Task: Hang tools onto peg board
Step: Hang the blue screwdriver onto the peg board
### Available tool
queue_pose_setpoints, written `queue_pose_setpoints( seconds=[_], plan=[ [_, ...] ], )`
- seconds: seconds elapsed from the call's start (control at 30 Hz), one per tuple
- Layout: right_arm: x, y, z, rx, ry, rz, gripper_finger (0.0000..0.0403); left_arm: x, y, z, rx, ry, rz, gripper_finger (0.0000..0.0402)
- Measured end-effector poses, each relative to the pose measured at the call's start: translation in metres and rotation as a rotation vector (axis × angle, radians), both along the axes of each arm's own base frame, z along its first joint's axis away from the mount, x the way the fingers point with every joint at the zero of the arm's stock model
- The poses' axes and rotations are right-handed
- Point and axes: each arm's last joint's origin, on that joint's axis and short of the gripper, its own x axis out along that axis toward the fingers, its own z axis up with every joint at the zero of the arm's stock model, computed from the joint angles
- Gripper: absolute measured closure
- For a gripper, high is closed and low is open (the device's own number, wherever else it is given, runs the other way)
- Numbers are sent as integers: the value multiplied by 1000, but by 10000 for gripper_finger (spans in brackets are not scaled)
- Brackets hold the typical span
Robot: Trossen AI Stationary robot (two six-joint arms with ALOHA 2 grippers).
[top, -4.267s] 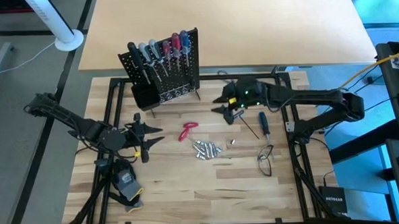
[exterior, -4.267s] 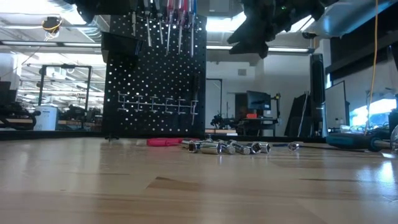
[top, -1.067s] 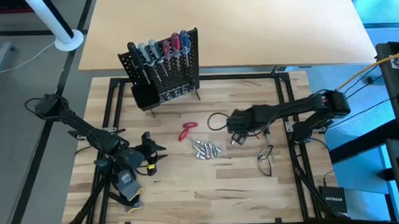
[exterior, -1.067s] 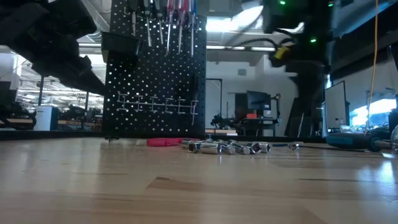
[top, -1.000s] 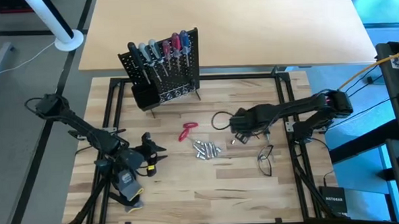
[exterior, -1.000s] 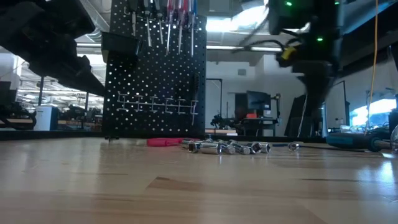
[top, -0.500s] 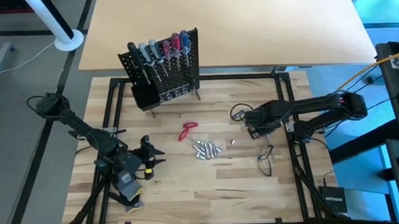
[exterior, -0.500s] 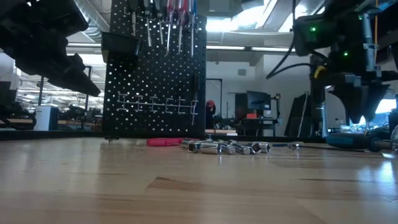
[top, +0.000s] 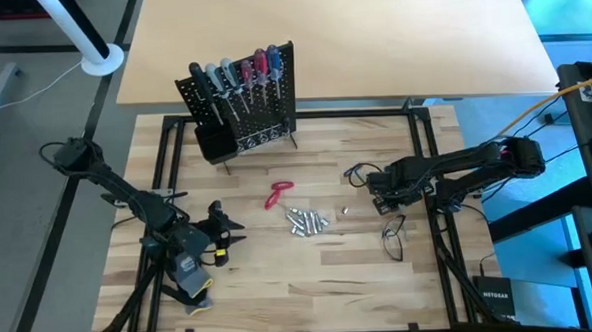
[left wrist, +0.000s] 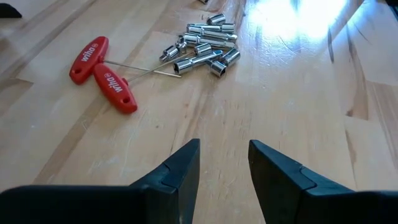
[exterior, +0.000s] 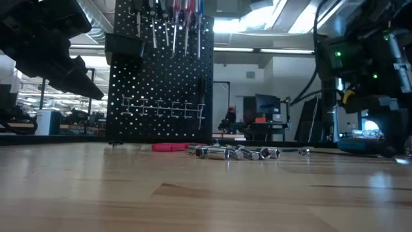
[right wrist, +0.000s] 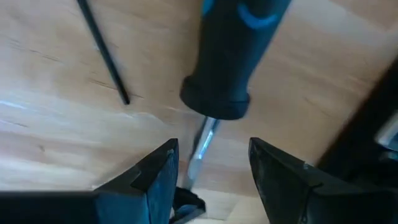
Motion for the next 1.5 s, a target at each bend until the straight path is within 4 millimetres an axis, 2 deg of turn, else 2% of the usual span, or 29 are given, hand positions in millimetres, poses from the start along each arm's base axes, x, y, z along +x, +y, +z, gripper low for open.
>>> queue_pose_setpoints(
  seconds=[0.17,0.27,0.63,0.93,1.07,1.3,1.5],
  plan=[
    [-2,0,-12,-12,-48,1,206,0,0,0,0,0,0,274],
    [-4,0,-15,-14,-51,1,222,0,0,0,0,0,0,274],
    [-2,-1,-17,-59,-65,58,374,0,0,0,0,0,0,274],
    [1,-5,-13,-160,-62,97,367,0,0,0,6,1,-4,274],
    [12,-11,4,-338,-65,137,374,0,0,0,6,1,-4,274],
    [45,-16,51,-450,-216,236,372,0,0,0,7,2,-4,274],
    [87,-17,90,-654,-560,347,372,0,0,0,7,2,-4,274]
  ],
)
